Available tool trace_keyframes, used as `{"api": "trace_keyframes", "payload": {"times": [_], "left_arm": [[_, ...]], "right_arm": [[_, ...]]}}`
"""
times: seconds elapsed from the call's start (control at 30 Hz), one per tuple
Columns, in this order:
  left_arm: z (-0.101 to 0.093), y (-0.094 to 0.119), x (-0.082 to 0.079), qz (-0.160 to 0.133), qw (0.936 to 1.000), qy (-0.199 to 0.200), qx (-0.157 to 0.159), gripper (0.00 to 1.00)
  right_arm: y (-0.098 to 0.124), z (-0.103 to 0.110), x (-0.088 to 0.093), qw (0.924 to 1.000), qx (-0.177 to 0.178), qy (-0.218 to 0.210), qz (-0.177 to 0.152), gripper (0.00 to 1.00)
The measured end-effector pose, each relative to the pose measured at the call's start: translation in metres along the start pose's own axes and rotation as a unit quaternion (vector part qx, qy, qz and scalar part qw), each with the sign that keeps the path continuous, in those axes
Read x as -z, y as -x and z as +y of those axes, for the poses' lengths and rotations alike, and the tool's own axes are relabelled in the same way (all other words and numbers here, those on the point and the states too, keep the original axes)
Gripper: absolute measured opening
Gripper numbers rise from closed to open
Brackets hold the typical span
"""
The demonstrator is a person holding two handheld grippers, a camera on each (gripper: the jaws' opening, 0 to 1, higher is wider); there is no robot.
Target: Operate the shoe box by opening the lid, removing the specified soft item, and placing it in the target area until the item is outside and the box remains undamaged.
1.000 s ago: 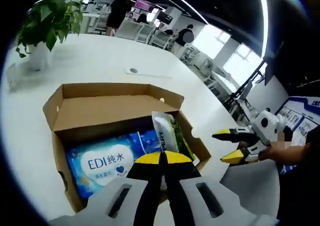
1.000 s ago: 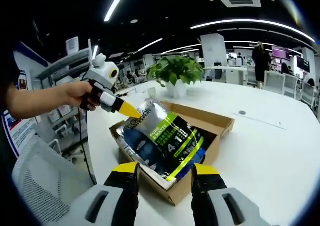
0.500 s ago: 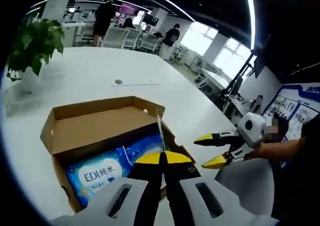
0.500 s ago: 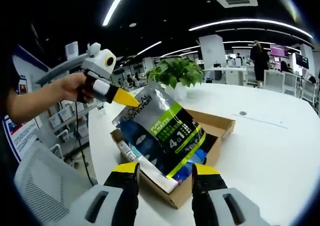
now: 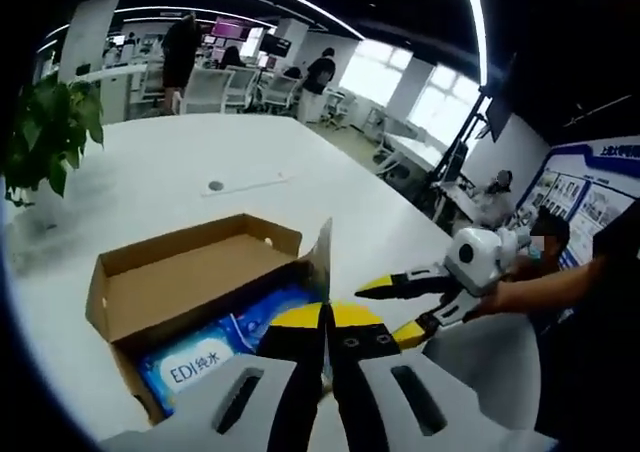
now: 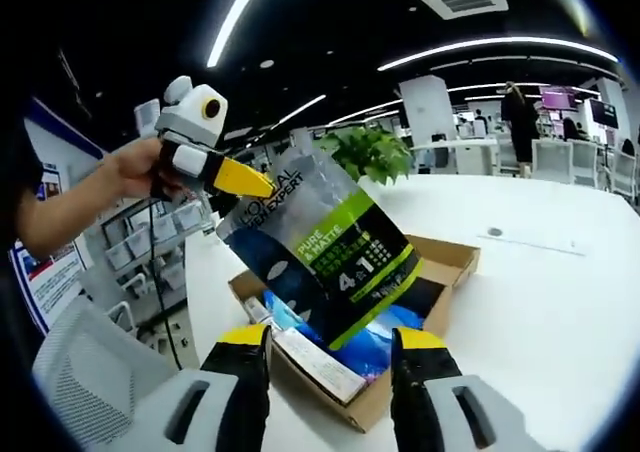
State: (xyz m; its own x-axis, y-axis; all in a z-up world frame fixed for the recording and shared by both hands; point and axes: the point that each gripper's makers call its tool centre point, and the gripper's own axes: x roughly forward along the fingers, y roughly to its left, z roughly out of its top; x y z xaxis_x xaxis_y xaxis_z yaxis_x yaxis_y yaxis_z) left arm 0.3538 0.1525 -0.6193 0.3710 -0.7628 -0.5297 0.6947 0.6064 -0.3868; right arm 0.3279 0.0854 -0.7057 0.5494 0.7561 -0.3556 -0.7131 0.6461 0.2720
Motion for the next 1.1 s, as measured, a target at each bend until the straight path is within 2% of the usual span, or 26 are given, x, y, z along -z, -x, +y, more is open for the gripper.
{"api": "trace_keyframes", "payload": {"times": [0.43, 0.73, 0.87, 1.1], "left_arm": [[-0.033, 0.016, -0.025, -0.023, 0.9986, -0.035, 0.032, 0.0], [-0.049, 0.02, -0.031, -0.033, 0.997, -0.032, 0.062, 0.0], [-0.049, 0.02, -0.032, -0.036, 0.9969, -0.036, 0.059, 0.0], [-0.039, 0.019, -0.029, -0.041, 0.9979, -0.028, 0.041, 0.0]], "right_arm": [[-0.001, 0.0, -0.014, 0.9982, -0.032, -0.03, -0.041, 0.55], [-0.006, 0.014, -0.03, 0.9903, -0.087, -0.071, -0.081, 0.63], [-0.007, 0.018, -0.035, 0.9877, -0.095, -0.083, -0.092, 0.64], [-0.002, 0.008, -0.032, 0.987, -0.078, -0.104, -0.095, 0.49]]}}
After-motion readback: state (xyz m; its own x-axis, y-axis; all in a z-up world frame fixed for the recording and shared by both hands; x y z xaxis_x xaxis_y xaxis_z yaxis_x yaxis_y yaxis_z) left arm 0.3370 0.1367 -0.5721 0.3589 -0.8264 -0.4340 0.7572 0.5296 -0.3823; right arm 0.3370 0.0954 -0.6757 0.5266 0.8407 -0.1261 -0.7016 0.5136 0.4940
